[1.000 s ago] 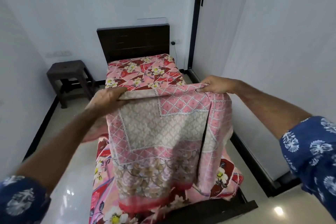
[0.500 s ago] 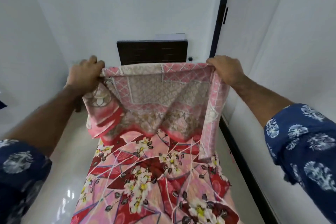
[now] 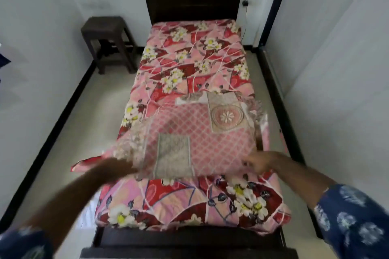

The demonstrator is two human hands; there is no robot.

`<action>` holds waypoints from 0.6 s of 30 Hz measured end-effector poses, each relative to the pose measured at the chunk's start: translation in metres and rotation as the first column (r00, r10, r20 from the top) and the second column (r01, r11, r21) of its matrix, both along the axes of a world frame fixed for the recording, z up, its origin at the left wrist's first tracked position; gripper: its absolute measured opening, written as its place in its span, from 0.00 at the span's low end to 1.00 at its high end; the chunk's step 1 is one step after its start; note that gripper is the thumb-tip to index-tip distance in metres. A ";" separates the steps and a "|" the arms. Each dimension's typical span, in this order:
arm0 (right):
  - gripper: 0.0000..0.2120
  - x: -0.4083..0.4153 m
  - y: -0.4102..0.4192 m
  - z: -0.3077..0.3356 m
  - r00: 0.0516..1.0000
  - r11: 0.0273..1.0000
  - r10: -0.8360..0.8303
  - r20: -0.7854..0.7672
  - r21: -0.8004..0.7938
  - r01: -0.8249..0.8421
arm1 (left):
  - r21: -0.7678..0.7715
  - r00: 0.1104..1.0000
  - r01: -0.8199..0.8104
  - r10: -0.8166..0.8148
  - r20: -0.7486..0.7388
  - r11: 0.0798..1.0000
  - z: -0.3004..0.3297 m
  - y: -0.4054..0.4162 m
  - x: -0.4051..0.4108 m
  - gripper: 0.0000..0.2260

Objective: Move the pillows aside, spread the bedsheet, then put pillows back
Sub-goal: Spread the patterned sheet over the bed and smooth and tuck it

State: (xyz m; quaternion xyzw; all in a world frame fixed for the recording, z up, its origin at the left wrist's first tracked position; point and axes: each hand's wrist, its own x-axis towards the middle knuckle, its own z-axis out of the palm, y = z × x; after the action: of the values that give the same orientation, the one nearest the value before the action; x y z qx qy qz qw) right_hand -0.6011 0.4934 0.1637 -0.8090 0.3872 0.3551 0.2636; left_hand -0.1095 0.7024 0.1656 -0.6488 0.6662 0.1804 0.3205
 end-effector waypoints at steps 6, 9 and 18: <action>0.09 0.040 0.061 -0.097 0.998 0.977 0.033 -0.050 0.213 -0.022 | 0.305 0.972 -0.050 0.116 -0.202 0.951 -0.077 0.033 -0.046 0.19; 0.12 0.062 0.038 -0.122 0.998 0.990 -0.013 0.068 0.141 0.003 | 0.138 0.965 -0.086 0.118 -0.236 0.987 -0.107 0.010 -0.046 0.19; 0.26 0.123 -0.068 -0.211 0.969 0.981 -0.034 0.245 -0.178 0.079 | -0.217 0.978 -0.078 0.032 -0.204 0.973 -0.204 -0.116 -0.033 0.24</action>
State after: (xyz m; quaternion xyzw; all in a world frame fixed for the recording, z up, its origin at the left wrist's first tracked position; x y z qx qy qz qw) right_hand -0.4782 0.4259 -0.0478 -0.8559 0.4067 0.2087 0.2419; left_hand -0.1425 0.5867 -0.0389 -0.6778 0.6927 0.1771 0.1717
